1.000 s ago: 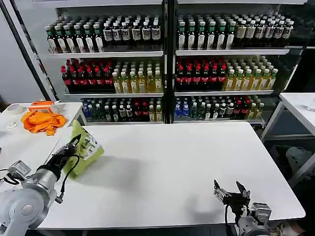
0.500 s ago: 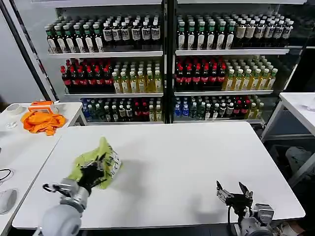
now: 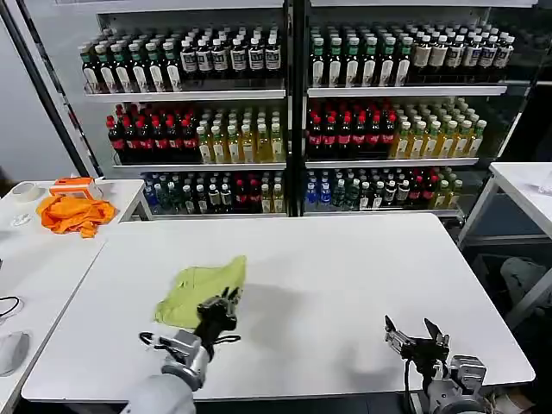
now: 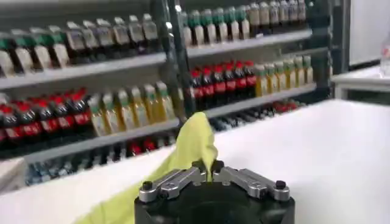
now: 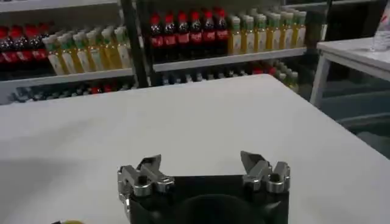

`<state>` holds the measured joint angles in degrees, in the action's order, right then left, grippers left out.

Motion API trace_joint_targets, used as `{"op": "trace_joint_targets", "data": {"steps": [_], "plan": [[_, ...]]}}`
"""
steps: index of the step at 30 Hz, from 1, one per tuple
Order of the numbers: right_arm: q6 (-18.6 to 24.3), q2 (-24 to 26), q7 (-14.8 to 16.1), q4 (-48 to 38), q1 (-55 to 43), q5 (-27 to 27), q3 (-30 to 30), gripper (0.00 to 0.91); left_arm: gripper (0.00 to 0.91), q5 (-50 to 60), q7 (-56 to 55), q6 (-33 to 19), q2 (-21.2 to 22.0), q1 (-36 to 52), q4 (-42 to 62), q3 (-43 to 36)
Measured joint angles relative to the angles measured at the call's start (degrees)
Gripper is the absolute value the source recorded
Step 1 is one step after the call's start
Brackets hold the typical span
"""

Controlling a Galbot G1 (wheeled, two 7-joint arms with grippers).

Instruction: Fold and organize the clothes.

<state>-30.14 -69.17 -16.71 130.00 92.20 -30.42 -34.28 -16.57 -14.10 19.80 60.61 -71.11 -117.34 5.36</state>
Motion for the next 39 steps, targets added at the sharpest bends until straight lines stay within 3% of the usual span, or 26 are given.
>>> {"op": "trace_joint_targets", "data": {"steps": [2,3,11,19,29,39], "plan": [[-0.15,-0.09,0.05,0.08,-0.27,0.0,0.09,0.907,0.524,0.42,-0.67,0.43,1.33,0.94,1.13,-2.04],[-0.19,-0.12,0.07,0.11,-0.36,0.0,0.14,0.907,0.907,0.47,-0.85,0.56,2.01,1.45,1.63,-2.99],[-0.2,-0.21,0.64,0.28,-1.28,-0.38,0.91,0.907,0.907,-2.01,-1.81,-0.46,8.12,6.4,5.55,-9.05],[0.1,-0.49,0.29,-0.52,-3.88,-2.56,3.88,0.907,0.907,-8.03,-1.49,-4.39,10.15,7.12,5.21,-9.67],[0.72,-3.36,-1.17,-5.29,-13.27,-7.7,15.18,0.907,0.907,-14.05,-3.01,-8.65,7.51,1.91,-0.01,0.59],[1.45,-9.06,-2.87,-15.35,-23.5,-11.54,25.49,0.907,0.907,-16.33,-3.4,-11.24,7.9,-6.0,-4.17,10.83]]}}
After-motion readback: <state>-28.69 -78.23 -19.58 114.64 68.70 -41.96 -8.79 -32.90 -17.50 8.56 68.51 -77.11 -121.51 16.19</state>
